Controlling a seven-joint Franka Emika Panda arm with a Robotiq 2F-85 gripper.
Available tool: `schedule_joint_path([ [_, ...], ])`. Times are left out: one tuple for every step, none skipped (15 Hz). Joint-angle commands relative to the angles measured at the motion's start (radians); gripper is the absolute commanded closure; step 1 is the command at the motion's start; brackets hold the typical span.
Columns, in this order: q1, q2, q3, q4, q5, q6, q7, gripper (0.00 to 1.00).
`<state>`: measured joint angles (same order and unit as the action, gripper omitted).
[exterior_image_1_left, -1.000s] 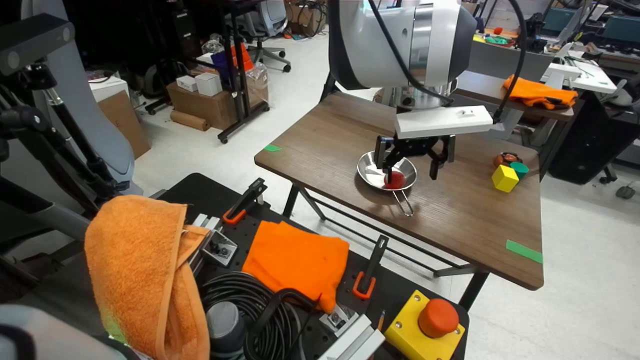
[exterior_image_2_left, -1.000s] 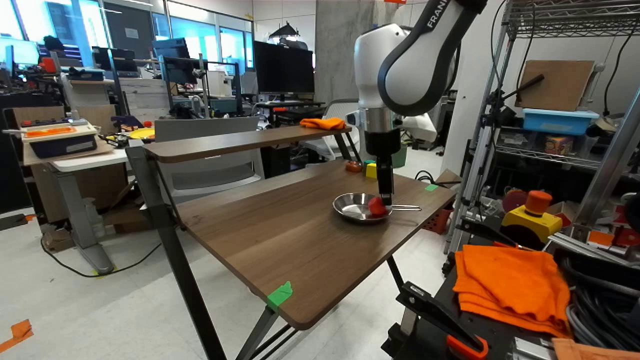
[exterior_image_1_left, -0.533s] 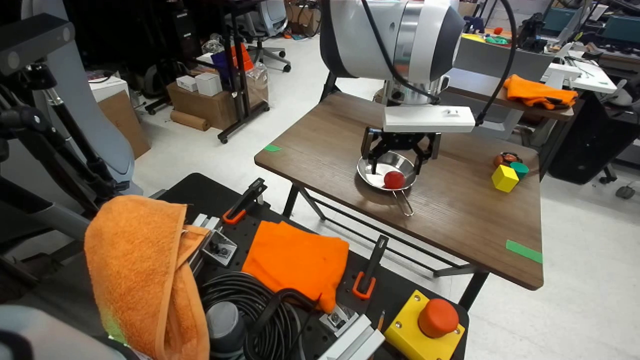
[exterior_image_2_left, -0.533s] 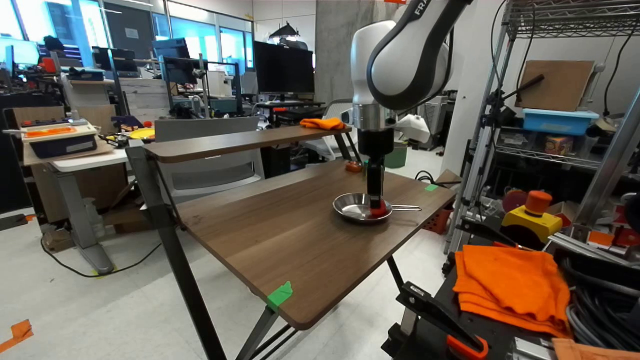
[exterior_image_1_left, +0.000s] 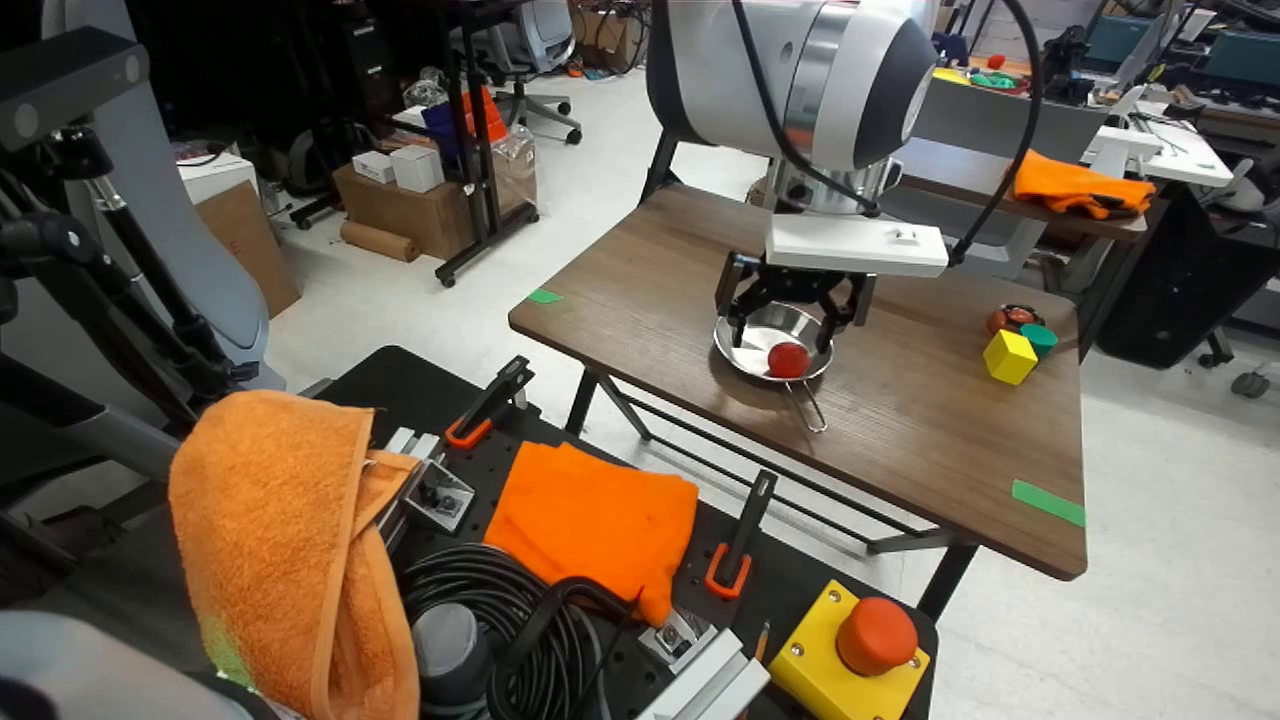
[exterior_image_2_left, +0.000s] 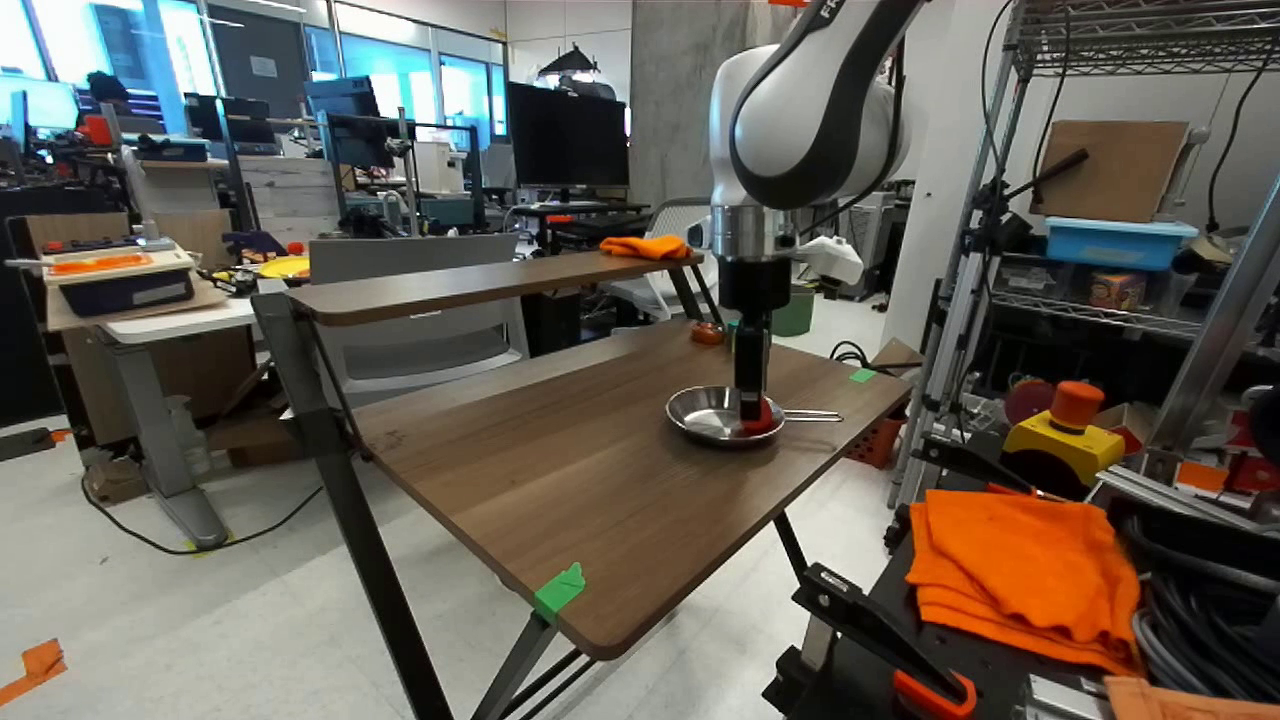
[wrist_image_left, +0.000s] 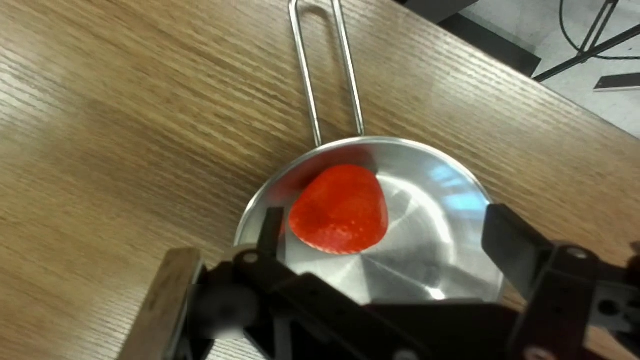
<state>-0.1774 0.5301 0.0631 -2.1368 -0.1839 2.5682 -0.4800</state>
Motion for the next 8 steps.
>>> schedule_joint_path([
  [-0.023,-0.01,0.008,0.001,0.023,-0.016,-0.055,0.0],
  [-0.02,-0.009,0.001,0.0,0.013,-0.01,-0.052,0.0],
  [-0.017,-0.008,-0.005,-0.001,0.004,-0.006,-0.051,0.0],
  [-0.016,-0.005,-0.011,0.001,-0.001,-0.006,-0.051,0.0],
  [-0.013,-0.002,-0.019,0.002,-0.008,-0.006,-0.045,0.0],
  [-0.009,0.001,-0.027,0.001,-0.015,-0.002,-0.038,0.0],
  [-0.004,0.004,-0.034,0.002,-0.023,0.0,-0.032,0.0],
  [0.0,0.008,-0.042,0.001,-0.031,0.004,-0.026,0.0],
])
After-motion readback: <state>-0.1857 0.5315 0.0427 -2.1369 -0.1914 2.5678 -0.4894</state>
